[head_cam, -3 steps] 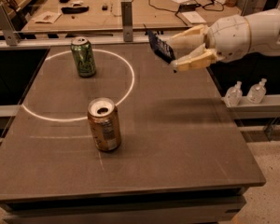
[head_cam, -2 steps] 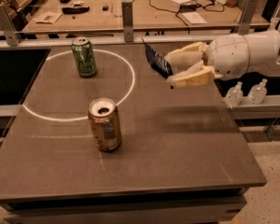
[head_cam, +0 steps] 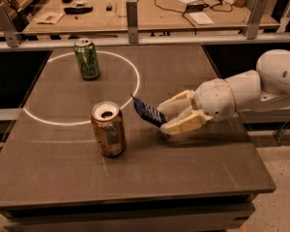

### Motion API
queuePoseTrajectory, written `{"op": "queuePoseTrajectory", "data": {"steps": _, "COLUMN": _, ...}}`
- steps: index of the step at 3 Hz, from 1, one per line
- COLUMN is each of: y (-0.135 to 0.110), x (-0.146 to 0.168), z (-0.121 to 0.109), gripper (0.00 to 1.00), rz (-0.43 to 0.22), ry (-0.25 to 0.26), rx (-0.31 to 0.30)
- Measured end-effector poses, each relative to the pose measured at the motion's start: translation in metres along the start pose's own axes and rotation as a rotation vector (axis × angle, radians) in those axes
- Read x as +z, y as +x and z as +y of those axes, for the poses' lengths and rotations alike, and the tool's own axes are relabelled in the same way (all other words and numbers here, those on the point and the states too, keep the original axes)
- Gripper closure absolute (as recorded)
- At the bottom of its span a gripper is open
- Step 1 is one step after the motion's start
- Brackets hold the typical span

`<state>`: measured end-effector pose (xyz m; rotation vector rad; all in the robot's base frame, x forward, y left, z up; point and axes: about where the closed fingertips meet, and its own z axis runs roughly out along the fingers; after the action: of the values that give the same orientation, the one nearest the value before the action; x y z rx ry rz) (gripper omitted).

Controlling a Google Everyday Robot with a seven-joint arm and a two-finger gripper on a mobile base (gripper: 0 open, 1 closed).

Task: Move rxbar blueberry near orange can

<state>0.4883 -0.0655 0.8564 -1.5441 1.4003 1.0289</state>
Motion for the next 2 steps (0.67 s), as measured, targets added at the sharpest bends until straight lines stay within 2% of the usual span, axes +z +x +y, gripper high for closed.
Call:
{"op": "queuePoseTrajectory", "data": {"steps": 1, "y": 0.0168, "x": 0.0135, "z": 0.014, "gripper": 1.0, "rz": 0.047, "ry": -0.042, "rx": 0.049}}
{"op": "queuePoseTrajectory", "data": {"steps": 2, "y": 0.023, "x": 0.0164, "z": 0.019, "gripper": 0.81, "rz": 0.069, "ry": -0.046, "rx": 0.074}}
